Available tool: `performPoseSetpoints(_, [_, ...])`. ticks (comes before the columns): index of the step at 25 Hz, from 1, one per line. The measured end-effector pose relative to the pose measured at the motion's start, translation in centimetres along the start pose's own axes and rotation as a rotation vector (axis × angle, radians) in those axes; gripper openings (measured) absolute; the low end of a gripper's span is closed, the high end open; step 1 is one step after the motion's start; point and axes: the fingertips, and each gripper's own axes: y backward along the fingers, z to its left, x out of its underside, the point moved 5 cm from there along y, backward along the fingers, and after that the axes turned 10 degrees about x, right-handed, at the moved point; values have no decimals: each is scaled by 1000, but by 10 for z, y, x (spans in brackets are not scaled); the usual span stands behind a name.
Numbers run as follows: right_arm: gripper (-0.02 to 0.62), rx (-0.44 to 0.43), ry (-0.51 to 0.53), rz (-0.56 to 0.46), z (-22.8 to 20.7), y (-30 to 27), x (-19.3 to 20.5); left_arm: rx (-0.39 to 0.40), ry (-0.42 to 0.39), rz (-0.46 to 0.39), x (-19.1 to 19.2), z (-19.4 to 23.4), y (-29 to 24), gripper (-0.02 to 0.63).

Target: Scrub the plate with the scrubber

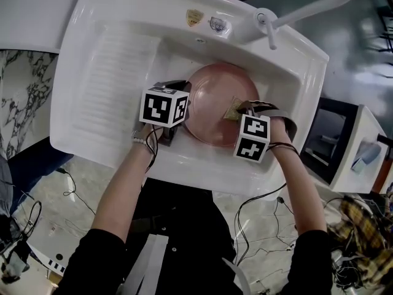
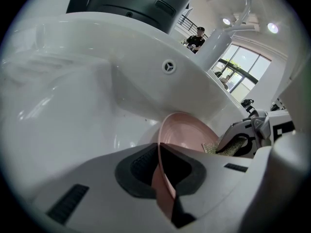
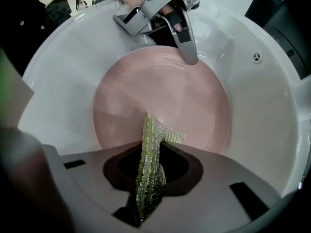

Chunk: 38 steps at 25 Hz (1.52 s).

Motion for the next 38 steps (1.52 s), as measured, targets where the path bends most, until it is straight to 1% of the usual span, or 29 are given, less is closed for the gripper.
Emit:
performPoseSetpoints(2, [77, -68, 0, 1, 10, 4, 0, 0, -1, -1, 0, 0, 0, 12])
performPoseSetpoints(5, [77, -192, -17, -16, 27, 11, -3, 0, -4, -8, -1, 0, 0, 12])
performPoseSetpoints(8, [75, -309, -58, -66, 40, 20, -11, -2, -12, -16, -3, 0, 1, 12])
performPoseSetpoints(10, [77, -364, -89, -107, 46, 24, -19, -5, -15, -20, -4, 0, 1, 12])
performPoseSetpoints(15, [77, -473, -156, -228, 53, 35, -44, -17, -21, -23, -5, 1, 1, 12])
performPoseSetpoints(18, [75, -508, -210, -304, 51, 40, -59, -21, -24, -23, -5, 1, 1, 12])
performPoseSetpoints(22, [75, -546, -339, -409, 42, 45, -76, -27, -25, -23, -4, 2, 0, 12])
performPoseSetpoints(25, [75, -549, -432, -479, 34, 46, -84, -35, -30, -21, -4, 1, 0, 14])
performPoseSetpoints(28, [75, -520, -512, -552, 28, 45, -90, -48, -36, -18, -4, 2, -1, 14])
performPoseSetpoints(32, [75, -421, -727, -693, 13, 47, -93, -39, -49, -3, -5, -1, -1, 25])
performPoseSetpoints(33, [75, -393, -760, -715, 12, 49, -93, -37, -52, -4, -6, -2, 0, 32])
performPoseSetpoints(36, [75, -305, -771, -734, 11, 52, -92, -42, -64, -22, -12, -3, 7, 48])
performPoseSetpoints(38, [75, -238, -783, -738, 5, 56, -88, -53, -87, -42, -21, -5, 14, 48])
